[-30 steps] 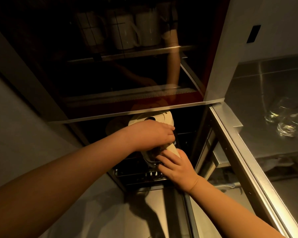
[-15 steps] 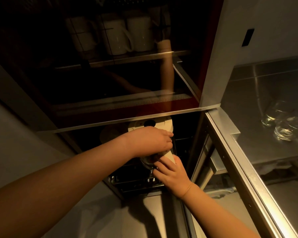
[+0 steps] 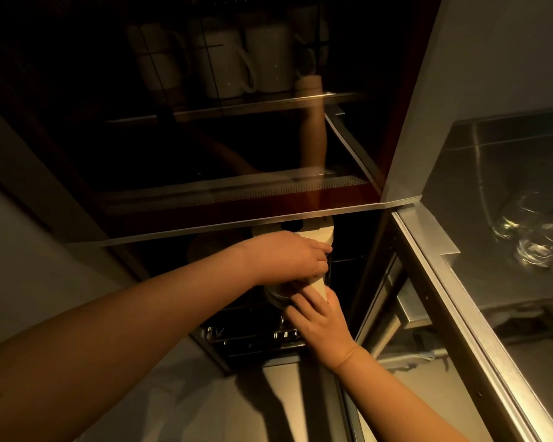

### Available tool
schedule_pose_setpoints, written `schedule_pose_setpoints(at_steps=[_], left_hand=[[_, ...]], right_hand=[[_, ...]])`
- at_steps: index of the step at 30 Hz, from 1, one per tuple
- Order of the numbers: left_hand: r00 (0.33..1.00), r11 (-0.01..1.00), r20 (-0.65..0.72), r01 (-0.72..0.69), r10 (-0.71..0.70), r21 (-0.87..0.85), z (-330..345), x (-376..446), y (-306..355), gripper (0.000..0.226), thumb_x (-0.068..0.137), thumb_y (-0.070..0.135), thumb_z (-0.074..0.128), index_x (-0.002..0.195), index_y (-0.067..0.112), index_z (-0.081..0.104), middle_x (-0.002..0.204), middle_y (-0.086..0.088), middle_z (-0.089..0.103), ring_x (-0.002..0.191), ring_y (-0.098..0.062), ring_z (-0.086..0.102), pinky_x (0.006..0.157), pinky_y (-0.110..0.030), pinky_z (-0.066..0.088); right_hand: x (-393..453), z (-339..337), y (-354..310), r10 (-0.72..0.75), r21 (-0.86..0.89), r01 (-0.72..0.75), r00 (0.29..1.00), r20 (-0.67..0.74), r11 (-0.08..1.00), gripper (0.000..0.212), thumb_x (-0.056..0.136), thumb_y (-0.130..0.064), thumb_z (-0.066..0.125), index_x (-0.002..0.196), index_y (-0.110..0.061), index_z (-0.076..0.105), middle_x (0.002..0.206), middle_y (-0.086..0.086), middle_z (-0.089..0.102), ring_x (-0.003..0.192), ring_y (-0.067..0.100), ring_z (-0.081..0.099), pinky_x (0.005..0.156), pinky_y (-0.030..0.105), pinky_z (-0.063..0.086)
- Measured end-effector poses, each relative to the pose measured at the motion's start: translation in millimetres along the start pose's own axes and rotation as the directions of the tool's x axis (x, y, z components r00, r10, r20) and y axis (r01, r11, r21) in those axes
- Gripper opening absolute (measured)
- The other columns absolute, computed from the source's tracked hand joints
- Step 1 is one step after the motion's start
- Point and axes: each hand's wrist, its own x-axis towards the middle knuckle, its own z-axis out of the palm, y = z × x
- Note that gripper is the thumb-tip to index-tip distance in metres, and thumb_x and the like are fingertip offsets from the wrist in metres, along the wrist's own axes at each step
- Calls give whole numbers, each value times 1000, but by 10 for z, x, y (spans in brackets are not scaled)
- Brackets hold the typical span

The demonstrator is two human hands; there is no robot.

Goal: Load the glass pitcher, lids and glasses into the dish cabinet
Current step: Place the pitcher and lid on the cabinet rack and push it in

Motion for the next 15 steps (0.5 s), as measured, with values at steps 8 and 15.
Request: schedule_pose_setpoints(at_steps=[8, 15], left_hand=[[999, 998, -35, -18, 17, -53, -4, -7, -50, 38, 89, 8, 58, 125, 16, 51, 143, -1, 45, 143, -14, 17, 100, -34, 44], [997, 998, -70, -30, 26, -50, 30, 39, -87, 42, 88, 8, 61, 127, 17, 51, 139, -2, 49, 142, -16, 23, 100, -34, 45]], right_hand=[[-132, -186, -100, 223, 187, -217, 975, -11, 958, 39, 80, 1, 55, 116, -9, 49, 131, 14, 37, 131, 23, 33, 107, 51, 32], [-129, -314, -147, 537, 257, -593, 803, 259, 763, 93, 63, 7, 78, 138, -17, 28, 145, 13, 21, 113, 36, 53, 76, 39, 57]])
